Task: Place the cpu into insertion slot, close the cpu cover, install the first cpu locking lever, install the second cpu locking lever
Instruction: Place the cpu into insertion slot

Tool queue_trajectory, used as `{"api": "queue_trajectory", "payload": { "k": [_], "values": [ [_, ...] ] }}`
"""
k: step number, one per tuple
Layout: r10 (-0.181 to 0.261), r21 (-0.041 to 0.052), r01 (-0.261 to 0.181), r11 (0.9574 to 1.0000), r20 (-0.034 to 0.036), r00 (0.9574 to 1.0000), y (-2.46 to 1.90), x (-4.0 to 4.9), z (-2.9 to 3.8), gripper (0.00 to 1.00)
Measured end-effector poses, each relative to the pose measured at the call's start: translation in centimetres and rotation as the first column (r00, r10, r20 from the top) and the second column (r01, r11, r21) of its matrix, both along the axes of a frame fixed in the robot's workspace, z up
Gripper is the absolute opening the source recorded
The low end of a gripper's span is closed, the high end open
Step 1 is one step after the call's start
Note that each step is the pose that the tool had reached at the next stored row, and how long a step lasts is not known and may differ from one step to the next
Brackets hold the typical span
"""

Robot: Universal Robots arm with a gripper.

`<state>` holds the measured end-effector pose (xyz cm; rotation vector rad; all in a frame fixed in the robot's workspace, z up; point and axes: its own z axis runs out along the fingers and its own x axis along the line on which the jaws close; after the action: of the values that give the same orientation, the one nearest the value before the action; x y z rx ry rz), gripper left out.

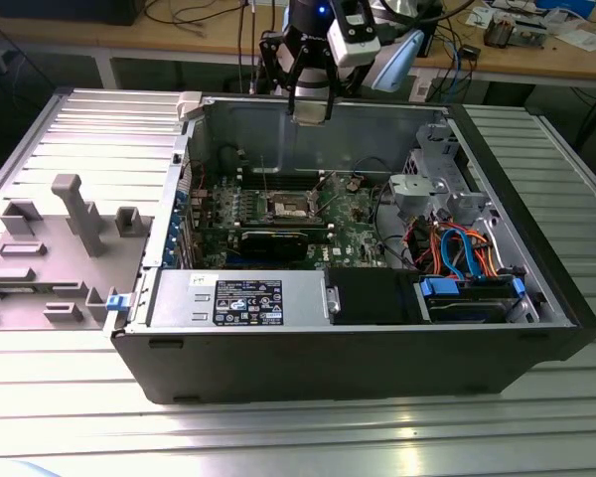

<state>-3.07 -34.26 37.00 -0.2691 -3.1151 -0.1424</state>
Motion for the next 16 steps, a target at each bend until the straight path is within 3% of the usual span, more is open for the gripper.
{"api": "queue_trajectory", "payload": {
  "k": [6,11,16],
  "values": [
    [-0.032,0.0000,0.032,0.9995,0.0001,0.9995,0.00,0.01,-0.03,0.54],
    [-0.095,0.0000,0.095,0.9955,0.0000,0.9955,0.00,0.01,-0.07,0.54],
    [-0.107,0.0001,0.107,0.9942,0.0001,0.9942,0.00,0.01,-0.08,0.54]
  ]
}}
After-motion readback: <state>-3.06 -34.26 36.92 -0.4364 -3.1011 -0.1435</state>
